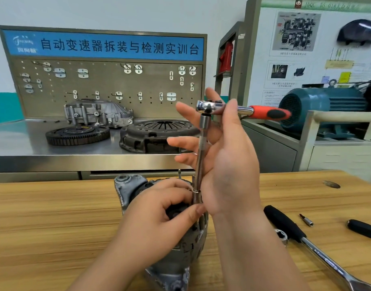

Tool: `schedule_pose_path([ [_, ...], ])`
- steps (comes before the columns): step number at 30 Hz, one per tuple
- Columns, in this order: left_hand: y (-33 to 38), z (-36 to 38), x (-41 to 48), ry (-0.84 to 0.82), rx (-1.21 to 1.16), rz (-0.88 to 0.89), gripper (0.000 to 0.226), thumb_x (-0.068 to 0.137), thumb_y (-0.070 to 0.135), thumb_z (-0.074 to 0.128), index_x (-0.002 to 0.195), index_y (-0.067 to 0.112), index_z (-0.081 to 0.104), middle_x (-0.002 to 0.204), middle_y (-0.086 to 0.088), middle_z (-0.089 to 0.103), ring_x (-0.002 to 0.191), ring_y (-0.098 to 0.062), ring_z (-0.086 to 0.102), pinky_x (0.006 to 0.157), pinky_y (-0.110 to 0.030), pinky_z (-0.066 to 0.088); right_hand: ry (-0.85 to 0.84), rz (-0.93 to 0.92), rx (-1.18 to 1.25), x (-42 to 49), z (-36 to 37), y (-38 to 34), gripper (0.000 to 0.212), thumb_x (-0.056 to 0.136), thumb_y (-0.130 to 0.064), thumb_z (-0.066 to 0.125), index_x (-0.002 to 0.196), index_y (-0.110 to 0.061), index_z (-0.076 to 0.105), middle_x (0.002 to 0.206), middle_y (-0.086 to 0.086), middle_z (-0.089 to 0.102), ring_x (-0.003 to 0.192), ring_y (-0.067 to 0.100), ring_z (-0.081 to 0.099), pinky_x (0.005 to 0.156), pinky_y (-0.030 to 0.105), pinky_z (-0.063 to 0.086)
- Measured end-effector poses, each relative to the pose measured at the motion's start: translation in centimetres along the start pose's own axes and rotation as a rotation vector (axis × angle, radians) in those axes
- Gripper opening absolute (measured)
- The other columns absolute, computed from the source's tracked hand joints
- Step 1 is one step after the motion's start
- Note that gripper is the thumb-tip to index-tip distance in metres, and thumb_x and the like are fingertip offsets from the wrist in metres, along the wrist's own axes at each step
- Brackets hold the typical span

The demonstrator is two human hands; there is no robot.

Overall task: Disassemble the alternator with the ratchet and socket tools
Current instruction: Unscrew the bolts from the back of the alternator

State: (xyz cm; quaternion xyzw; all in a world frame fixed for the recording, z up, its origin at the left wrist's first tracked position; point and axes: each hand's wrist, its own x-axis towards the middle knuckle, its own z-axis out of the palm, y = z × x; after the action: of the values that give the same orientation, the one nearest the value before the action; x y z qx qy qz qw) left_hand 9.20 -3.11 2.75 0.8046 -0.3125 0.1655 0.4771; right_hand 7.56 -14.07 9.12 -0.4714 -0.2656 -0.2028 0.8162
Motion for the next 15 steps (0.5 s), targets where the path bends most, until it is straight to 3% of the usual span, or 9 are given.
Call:
schedule_pose_path([
  [3,0.03,0.07,0.06,0.025,0.026,-0.012,0.029,0.070,0.048,0.065,0.068,0.019,0.070,0.091,0.014,0.067,0.092,-0.008,0.063,0.078,-0.037,0.051,0.020,-0.113,-0.096,-0.09,0.11,0.06,0.029,0.092,-0.038,0.054,0.119,-0.040,0.062,0.100,-0.005,0.070,0.072,0.015,0.069,0.050,0.021,0.051],
  [6,0.04,0.13,0.08,0.043,0.084,-0.013,0.024,0.070,0.044,0.064,0.069,0.020,0.069,0.087,0.016,0.067,0.090,-0.005,0.061,0.077,-0.034,0.050,0.002,-0.172,-0.146,-0.10,0.17,0.08,0.030,0.089,-0.029,0.058,0.116,-0.041,0.066,0.118,-0.009,0.068,0.080,0.014,0.070,0.054,0.021,0.052],
  [9,0.02,0.16,0.04,0.042,0.094,0.010,0.031,0.069,0.047,0.063,0.074,0.018,0.071,0.090,0.016,0.068,0.092,-0.005,0.062,0.078,-0.034,0.050,-0.028,-0.109,-0.066,-0.14,0.29,0.25,0.029,0.092,-0.034,0.051,0.117,-0.039,0.063,0.122,-0.005,0.067,0.071,0.016,0.070,0.051,0.020,0.052],
  [15,0.13,0.01,-0.01,0.009,0.026,0.036,0.040,0.072,0.053,0.055,0.079,0.019,0.074,0.094,0.012,0.067,0.094,-0.011,0.063,0.077,-0.037,0.051,-0.050,0.043,-0.004,0.17,-0.31,0.15,0.053,0.087,-0.056,0.037,0.126,-0.026,0.057,0.102,0.004,0.075,0.056,0.016,0.067,0.048,0.023,0.051],
])
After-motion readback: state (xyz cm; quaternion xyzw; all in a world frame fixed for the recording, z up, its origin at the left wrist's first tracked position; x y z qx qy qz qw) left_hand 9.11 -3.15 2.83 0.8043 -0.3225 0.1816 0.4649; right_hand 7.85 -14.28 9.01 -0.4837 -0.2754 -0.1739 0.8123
